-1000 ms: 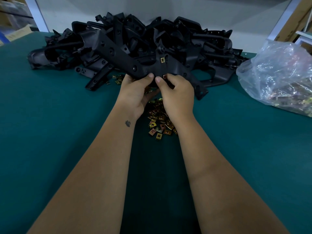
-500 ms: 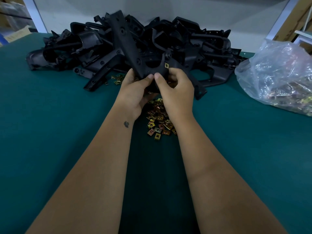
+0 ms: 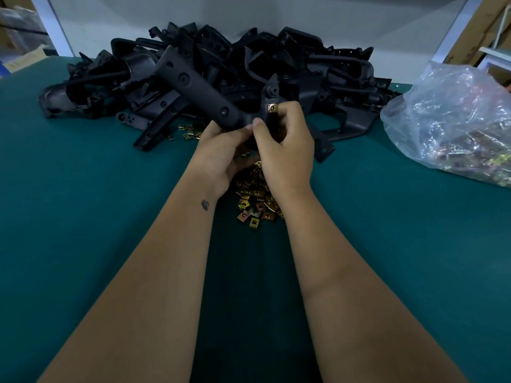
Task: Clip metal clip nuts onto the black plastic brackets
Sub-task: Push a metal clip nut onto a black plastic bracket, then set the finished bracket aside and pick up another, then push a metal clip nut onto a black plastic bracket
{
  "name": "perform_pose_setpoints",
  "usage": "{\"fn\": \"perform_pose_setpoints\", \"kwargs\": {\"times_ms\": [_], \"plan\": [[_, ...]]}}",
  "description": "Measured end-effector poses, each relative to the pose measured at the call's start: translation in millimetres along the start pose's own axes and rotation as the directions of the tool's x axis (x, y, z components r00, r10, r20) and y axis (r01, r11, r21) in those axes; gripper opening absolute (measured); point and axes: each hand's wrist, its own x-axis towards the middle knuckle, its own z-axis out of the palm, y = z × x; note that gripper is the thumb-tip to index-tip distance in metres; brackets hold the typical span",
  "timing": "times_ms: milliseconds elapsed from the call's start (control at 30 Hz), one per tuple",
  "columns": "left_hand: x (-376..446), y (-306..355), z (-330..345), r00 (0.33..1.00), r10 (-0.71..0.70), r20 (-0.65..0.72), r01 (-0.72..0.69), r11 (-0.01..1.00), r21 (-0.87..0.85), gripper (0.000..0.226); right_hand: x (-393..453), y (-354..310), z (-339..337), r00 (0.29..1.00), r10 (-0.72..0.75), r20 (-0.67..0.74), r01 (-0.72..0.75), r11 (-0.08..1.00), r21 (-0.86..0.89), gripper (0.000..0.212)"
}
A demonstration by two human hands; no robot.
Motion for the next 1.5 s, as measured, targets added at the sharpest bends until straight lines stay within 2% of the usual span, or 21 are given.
{"fn": "perform_pose_setpoints", "kwargs": {"times_ms": [267, 433, 600, 800, 867, 967, 1033, 1100, 1200, 1300, 1367, 1433, 1500], "plan": [[-5, -2, 6, 0.989, 0.138, -0.048, -0.123, 0.965, 0.232, 0.014, -2, 5, -6, 0.986, 0.165, -0.008, -0.165, 0.985, 0.05, 0.019], [-17, 3, 25, 0.967, 0.248, 0.056, -0.249, 0.877, 0.412, 0.016, -11, 4, -24, 0.964, 0.255, -0.075, -0.239, 0.955, 0.176, 0.011], [-38, -11, 74, 0.963, 0.229, 0.141, -0.267, 0.867, 0.421, 0.011, -13, -2, -67, 0.927, 0.289, -0.239, -0.216, 0.933, 0.289, 0.006], [-82, -42, 158, 0.948, 0.11, 0.299, -0.224, 0.898, 0.379, 0.014, -23, -14, -156, 0.82, 0.337, -0.463, -0.19, 0.923, 0.335, 0.018], [-105, -54, 188, 0.942, 0.073, 0.327, -0.188, 0.924, 0.334, 0.021, -32, -16, -197, 0.781, 0.32, -0.536, -0.197, 0.941, 0.274, 0.014], [-145, -68, 226, 0.931, 0.116, 0.346, -0.197, 0.958, 0.209, 0.033, -55, -15, -266, 0.697, 0.259, -0.668, -0.215, 0.965, 0.15, 0.007], [-172, -78, 247, 0.907, 0.132, 0.4, -0.189, 0.976, 0.107, 0.037, -78, -10, -312, 0.632, 0.238, -0.738, -0.25, 0.963, 0.096, 0.007], [-201, -94, 266, 0.867, 0.117, 0.484, -0.176, 0.981, 0.079, 0.038, -109, -4, -354, 0.559, 0.241, -0.794, -0.303, 0.95, 0.075, 0.008], [-251, -126, 285, 0.774, 0.036, 0.632, -0.184, 0.968, 0.171, 0.04, -164, 8, -406, 0.425, 0.232, -0.875, -0.381, 0.923, 0.059, 0.01], [-299, -171, 288, 0.686, -0.121, 0.717, -0.156, 0.939, 0.308, 0.043, -222, 21, -443, 0.318, 0.282, -0.905, -0.604, 0.796, 0.035, 0.007], [-323, -199, 281, 0.663, -0.276, 0.696, -0.093, 0.892, 0.442, 0.036, -253, 25, -460, 0.325, 0.294, -0.899, -0.75, 0.659, -0.056, 0.011], [-338, -221, 268, 0.65, -0.429, 0.627, 0.018, 0.833, 0.552, 0.027, -270, 20, -474, 0.386, 0.299, -0.873, -0.796, 0.586, -0.151, 0.014], [-346, -235, 255, 0.609, -0.517, 0.601, 0.029, 0.772, 0.635, 0.021, -276, 15, -489, 0.466, 0.35, -0.813, -0.835, 0.479, -0.272, 0.022]]}}
